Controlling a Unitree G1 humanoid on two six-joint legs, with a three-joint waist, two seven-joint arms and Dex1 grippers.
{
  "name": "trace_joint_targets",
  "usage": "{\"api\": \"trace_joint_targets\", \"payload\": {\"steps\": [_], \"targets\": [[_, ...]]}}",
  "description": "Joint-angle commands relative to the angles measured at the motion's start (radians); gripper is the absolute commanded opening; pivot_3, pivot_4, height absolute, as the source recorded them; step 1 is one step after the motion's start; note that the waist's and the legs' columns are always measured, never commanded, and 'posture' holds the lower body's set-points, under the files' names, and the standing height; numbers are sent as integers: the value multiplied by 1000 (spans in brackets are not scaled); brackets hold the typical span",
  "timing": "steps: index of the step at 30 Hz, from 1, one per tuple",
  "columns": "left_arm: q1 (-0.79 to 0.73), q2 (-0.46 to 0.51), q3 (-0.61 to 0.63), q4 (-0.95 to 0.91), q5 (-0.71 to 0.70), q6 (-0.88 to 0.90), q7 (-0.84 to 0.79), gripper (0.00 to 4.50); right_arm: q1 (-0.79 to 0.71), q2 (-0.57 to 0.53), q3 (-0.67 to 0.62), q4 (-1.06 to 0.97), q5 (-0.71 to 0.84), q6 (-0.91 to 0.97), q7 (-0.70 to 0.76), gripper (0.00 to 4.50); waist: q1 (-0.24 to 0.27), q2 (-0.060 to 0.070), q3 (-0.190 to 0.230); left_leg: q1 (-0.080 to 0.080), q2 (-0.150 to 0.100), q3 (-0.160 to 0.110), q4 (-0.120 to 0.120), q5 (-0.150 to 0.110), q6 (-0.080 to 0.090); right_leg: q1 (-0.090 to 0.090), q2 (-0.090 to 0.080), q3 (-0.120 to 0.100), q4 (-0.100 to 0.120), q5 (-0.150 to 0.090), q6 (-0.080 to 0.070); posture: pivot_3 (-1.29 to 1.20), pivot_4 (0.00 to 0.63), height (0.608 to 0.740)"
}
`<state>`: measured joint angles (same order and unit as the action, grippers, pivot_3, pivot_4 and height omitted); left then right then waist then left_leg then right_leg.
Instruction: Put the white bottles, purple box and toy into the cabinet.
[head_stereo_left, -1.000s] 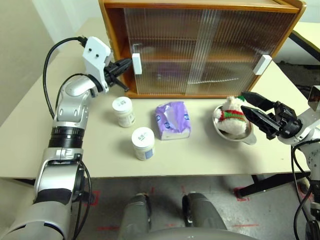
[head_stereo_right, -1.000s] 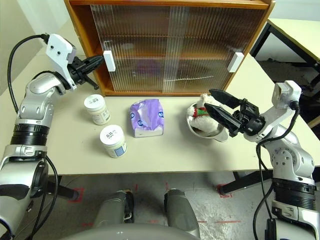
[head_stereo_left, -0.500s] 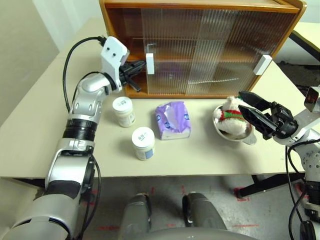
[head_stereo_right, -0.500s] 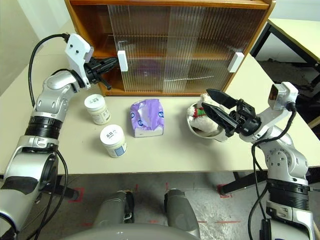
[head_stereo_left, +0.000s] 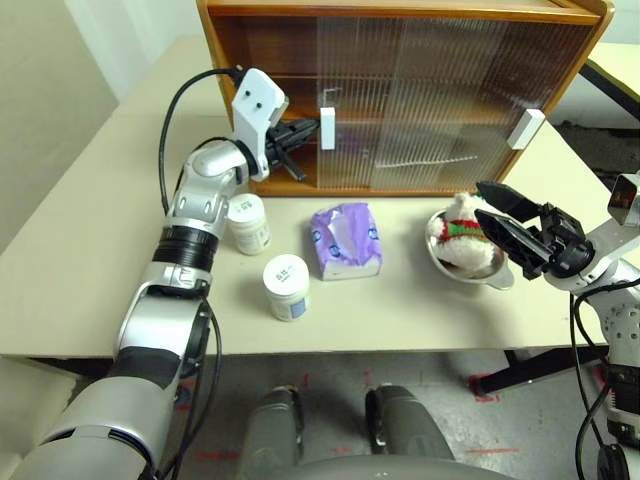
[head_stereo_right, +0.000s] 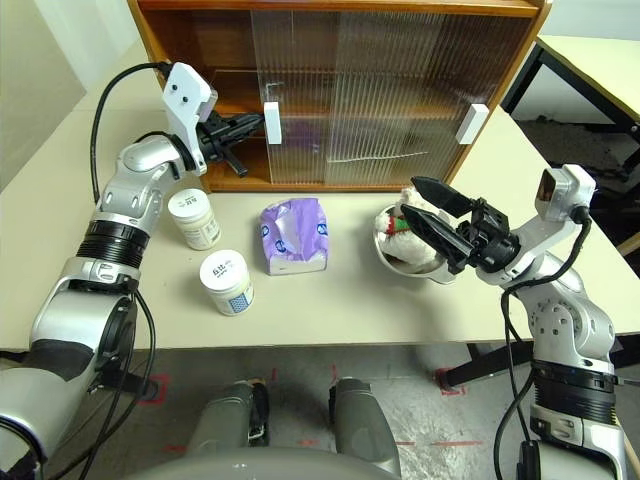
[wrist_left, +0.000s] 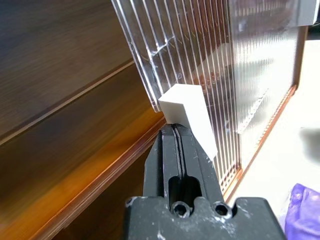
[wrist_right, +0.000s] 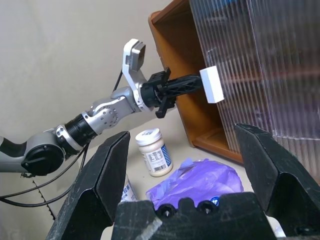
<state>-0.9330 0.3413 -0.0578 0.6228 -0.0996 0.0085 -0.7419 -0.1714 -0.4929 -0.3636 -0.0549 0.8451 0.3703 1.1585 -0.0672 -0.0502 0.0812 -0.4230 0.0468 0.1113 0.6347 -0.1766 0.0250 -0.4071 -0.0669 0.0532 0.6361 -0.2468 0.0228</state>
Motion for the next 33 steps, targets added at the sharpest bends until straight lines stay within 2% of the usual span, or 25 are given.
{"api": "trace_joint_targets", "payload": {"steps": [1, 15, 24, 29, 33], "targets": [[-31, -26, -18, 59, 19, -34, -12, 48, 9, 3, -1, -23, 14, -5, -8, 4500, 0, 0, 0, 0, 0, 0, 0, 0, 0, 0, 0, 0, 0, 0, 0, -110, 75, 740], [-89, -94, -35, 116, 42, -84, -24, 48, -14, 28, 12, 0, 2, -21, -2, 4500, 0, 0, 0, 0, -1, -4, 0, 0, 0, 0, 1, 0, 0, 0, 1, -91, 63, 740], [-139, -150, -46, 238, 57, -158, -24, 48, 57, 30, -8, -41, 32, -3, -4, 4500, -1, 1, 0, -1, -2, -4, 0, 0, 0, 0, 1, -1, 0, -1, 1, -101, 33, 740], [-150, -139, -30, 245, 50, -179, -28, 48, 61, 29, -17, -45, 48, -10, -13, 4500, -7, 1, -1, -1, -2, -4, 1, 0, 0, 0, 1, -1, 0, -1, 2, -100, 27, 740], [-102, -102, -2, 163, 15, -166, -60, 48, 51, 36, -3, -30, 40, -22, -14, 4500, -21, 1, -1, -1, -2, -4, 1, 0, 0, 0, 1, -2, 0, 0, 2, -72, 22, 740]]}}
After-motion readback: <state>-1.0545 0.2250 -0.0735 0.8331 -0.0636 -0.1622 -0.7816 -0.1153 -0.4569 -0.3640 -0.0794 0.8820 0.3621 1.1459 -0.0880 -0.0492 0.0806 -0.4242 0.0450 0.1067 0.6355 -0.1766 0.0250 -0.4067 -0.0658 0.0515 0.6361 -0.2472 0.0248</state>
